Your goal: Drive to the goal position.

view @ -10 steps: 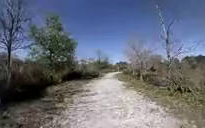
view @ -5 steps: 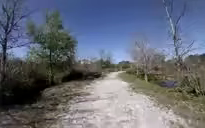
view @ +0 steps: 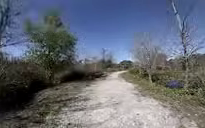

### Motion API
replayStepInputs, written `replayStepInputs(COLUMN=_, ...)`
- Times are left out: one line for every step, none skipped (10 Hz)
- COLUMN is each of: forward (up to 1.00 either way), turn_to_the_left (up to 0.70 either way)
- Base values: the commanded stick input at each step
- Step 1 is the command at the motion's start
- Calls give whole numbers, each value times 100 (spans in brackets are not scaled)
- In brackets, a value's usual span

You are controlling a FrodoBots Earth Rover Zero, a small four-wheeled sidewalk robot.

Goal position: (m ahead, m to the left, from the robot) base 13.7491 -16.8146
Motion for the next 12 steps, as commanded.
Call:
replayStepInputs(forward=70, turn_to_the_left=0)
replayStepInputs(forward=70, turn_to_the_left=0)
replayStepInputs(forward=70, turn_to_the_left=0)
replayStepInputs(forward=70, turn_to_the_left=0)
replayStepInputs(forward=70, turn_to_the_left=0)
replayStepInputs(forward=70, turn_to_the_left=0)
replayStepInputs(forward=70, turn_to_the_left=0)
replayStepInputs(forward=70, turn_to_the_left=0)
replayStepInputs(forward=70, turn_to_the_left=0)
replayStepInputs(forward=70, turn_to_the_left=0)
replayStepInputs(forward=70, turn_to_the_left=0)
replayStepInputs(forward=70, turn_to_the_left=0)
